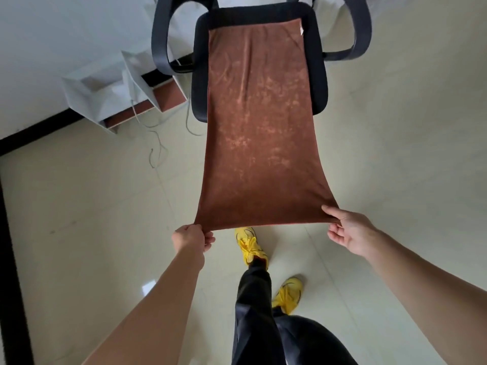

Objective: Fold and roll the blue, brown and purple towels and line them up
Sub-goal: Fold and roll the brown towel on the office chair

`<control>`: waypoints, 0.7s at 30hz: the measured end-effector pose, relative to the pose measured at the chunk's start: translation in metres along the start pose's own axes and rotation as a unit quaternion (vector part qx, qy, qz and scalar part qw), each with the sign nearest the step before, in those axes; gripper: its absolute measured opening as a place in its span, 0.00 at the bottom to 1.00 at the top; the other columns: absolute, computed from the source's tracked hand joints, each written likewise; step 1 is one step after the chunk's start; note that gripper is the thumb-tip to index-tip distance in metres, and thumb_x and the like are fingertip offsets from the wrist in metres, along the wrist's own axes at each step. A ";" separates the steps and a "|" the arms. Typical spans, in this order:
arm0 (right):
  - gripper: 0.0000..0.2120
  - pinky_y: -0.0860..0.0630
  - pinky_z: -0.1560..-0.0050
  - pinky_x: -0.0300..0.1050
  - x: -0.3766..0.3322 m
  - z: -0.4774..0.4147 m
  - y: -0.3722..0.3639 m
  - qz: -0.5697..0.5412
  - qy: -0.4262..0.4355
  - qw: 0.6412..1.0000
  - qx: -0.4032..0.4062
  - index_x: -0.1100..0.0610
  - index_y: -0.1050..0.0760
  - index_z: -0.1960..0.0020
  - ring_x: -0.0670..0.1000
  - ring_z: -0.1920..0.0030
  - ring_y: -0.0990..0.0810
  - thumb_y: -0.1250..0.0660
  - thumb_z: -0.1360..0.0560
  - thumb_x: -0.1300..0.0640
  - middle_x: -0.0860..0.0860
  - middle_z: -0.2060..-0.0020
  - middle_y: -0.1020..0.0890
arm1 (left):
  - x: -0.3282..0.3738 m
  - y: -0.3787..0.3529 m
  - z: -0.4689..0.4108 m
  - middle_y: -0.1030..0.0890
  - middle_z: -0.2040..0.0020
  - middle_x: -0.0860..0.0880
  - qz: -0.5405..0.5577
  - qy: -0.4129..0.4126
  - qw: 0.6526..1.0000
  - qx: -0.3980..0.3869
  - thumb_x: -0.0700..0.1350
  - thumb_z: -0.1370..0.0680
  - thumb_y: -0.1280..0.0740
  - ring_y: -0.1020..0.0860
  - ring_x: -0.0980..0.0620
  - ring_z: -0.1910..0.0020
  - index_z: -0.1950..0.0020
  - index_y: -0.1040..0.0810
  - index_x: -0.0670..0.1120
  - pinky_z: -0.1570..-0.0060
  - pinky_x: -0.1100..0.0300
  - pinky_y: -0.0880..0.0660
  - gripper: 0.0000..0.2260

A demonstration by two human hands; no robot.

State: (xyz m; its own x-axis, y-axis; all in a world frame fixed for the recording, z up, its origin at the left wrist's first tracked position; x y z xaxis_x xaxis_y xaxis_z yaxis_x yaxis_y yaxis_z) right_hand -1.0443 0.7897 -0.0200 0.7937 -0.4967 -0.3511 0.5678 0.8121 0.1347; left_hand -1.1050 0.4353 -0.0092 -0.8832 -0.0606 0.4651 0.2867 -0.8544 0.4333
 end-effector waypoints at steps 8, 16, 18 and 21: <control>0.12 0.24 0.66 0.44 0.014 -0.003 0.004 0.006 -0.009 1.000 0.008 0.54 0.25 0.60 0.47 0.74 0.29 0.21 0.34 0.57 0.49 0.71 0.26 | -0.013 0.007 -0.003 0.20 0.69 0.41 -0.005 0.023 1.000 0.008 0.32 0.26 0.45 0.23 0.47 0.74 0.59 0.25 0.39 0.73 0.60 0.27 0.10; 0.06 0.27 0.74 0.37 -0.081 -0.026 -0.036 -0.068 0.046 0.996 0.017 0.55 0.22 0.58 0.47 0.76 0.27 0.25 0.29 0.58 0.51 0.68 0.20 | 0.081 -0.032 -0.029 0.20 0.68 0.41 0.063 -0.014 0.998 -0.008 0.33 0.25 0.42 0.24 0.47 0.74 0.57 0.27 0.44 0.72 0.60 0.26 0.08; 0.04 0.27 0.73 0.37 -0.114 -0.028 -0.048 -0.094 0.066 0.993 0.019 0.55 0.22 0.57 0.46 0.77 0.26 0.27 0.28 0.59 0.51 0.68 0.20 | 0.115 -0.042 -0.034 0.20 0.70 0.42 0.072 -0.030 0.997 -0.015 0.34 0.25 0.42 0.23 0.48 0.75 0.57 0.27 0.45 0.71 0.61 0.25 0.08; 0.02 0.25 0.72 0.38 -0.166 -0.033 -0.070 -0.119 0.086 0.989 0.012 0.56 0.21 0.55 0.47 0.76 0.25 0.29 0.26 0.60 0.51 0.70 0.21 | 0.173 -0.063 -0.046 0.19 0.71 0.44 0.078 -0.042 0.995 -0.050 0.34 0.24 0.40 0.22 0.50 0.76 0.57 0.24 0.44 0.72 0.62 0.25 0.08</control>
State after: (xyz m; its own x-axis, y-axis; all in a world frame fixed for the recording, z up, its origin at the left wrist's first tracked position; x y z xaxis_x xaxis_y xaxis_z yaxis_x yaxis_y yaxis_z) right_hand -1.2232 0.8254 -0.0017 0.5895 -0.6120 -0.5273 0.7405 0.6702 0.0501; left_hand -1.2929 0.4547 0.0087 -0.7955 -0.1569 0.5853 0.3756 -0.8856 0.2731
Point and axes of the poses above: each hand's wrist, its own z-axis away from the middle knuckle, its own y-axis out of the back of the hand, x = y × z, the point moved 5 cm from there along -z, towards the middle knuckle
